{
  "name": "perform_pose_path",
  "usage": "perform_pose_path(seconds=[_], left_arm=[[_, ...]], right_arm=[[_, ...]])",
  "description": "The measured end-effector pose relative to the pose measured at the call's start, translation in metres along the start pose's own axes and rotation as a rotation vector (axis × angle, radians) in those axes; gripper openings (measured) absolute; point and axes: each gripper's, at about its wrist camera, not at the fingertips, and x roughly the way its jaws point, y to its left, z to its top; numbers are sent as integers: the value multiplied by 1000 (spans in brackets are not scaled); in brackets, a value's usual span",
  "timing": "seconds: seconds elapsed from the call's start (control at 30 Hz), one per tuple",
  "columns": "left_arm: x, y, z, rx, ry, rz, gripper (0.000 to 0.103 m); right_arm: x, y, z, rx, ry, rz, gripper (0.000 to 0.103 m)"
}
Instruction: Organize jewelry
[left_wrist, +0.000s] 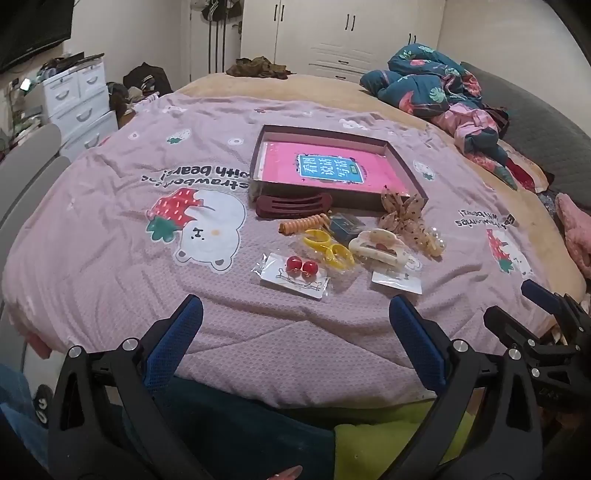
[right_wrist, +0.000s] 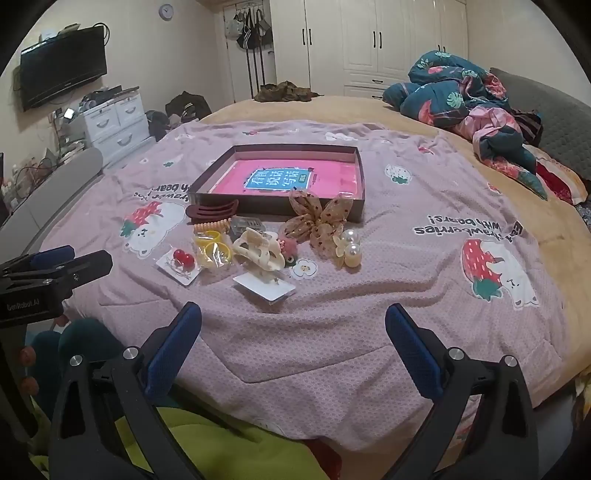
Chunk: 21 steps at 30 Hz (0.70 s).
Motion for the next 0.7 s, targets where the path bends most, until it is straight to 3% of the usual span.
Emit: perform_pose_path(seconds=[0.7], left_arm=[[-3,-1,2,5,-10,2,94]], right_arm=[[-2,6,-1,-6,-14,-4,99]])
